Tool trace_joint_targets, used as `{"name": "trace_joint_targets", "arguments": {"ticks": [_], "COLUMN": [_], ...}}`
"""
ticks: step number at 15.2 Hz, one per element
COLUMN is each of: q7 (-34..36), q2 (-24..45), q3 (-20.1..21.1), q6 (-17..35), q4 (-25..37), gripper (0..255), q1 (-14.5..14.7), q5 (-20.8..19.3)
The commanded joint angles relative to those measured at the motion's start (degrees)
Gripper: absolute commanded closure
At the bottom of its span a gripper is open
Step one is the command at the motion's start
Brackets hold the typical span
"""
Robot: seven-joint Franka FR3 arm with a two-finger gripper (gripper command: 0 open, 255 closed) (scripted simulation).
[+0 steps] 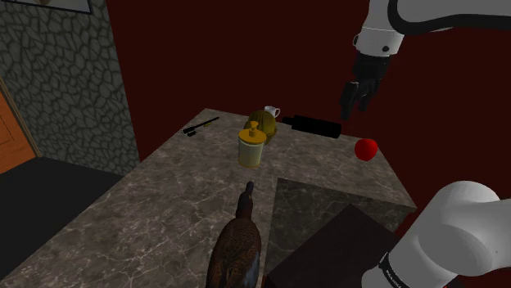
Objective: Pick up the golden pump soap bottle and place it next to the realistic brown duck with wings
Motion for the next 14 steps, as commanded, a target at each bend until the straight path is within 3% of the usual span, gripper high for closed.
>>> {"name": "trace_joint_targets", "arguments": {"ticks": [1,14], "q7": [0.0,1.9], "q2": [0.0,26.7], "q3": [0.0,1.0], "q6": [0.0,17.8], "q4": [0.0,8.9], "gripper": [0,0], "q1": [0.0,0.7], "q5": [0.0,-1.1]}}
